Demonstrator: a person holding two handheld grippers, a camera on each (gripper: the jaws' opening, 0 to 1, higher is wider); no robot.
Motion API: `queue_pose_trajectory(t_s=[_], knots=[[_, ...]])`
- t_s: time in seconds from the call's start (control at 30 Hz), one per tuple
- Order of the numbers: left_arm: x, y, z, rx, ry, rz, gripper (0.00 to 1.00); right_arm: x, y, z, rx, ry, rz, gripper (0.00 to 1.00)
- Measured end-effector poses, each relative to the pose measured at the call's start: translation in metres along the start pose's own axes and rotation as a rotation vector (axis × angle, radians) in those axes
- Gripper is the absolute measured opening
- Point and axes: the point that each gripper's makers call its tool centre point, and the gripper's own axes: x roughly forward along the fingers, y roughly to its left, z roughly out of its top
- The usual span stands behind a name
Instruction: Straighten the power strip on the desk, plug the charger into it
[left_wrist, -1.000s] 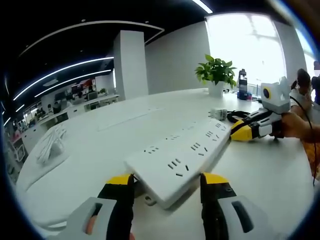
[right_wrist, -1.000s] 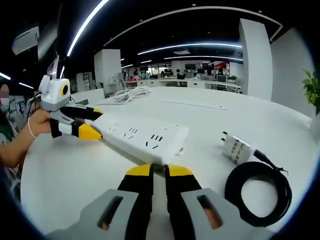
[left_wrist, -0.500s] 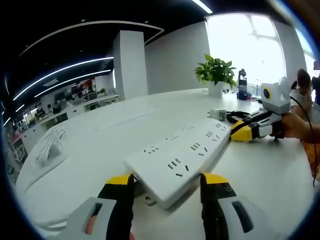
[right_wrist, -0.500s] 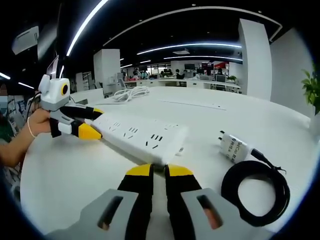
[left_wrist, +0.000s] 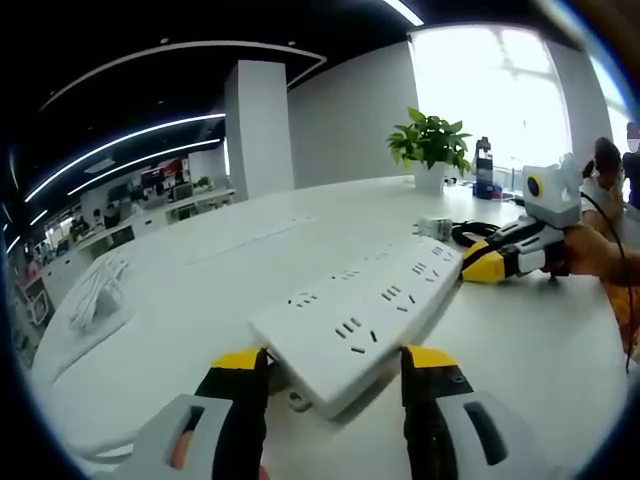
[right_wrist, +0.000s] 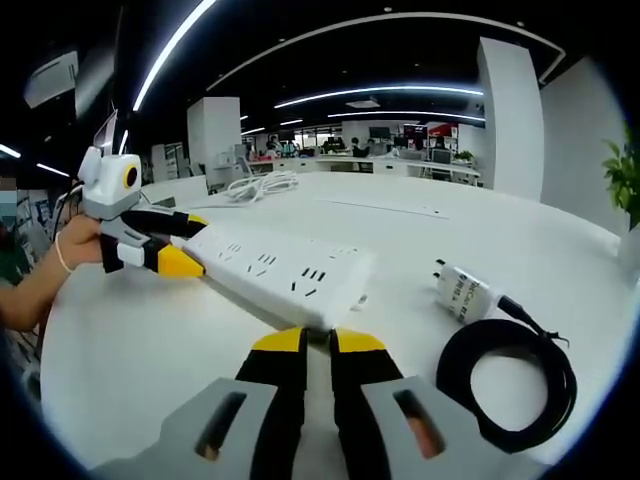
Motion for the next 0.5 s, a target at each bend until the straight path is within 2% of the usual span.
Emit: queue_pose_trajectory(t_s=[0.33, 0.5], knots=[[0.0008, 0.0001, 0.0, 0.007, -0.007, 0.007, 0.55, -0.0003, -0.0007, -0.0007, 0.028, -0.005, 0.014, 0.08], [0.0005, -0.0002, 0.0009, -0.017, -0.011, 0.008, 0.55, -0.0004, 0.0039, -0.0016, -0.043, 0.009, 0.015, 0.1]])
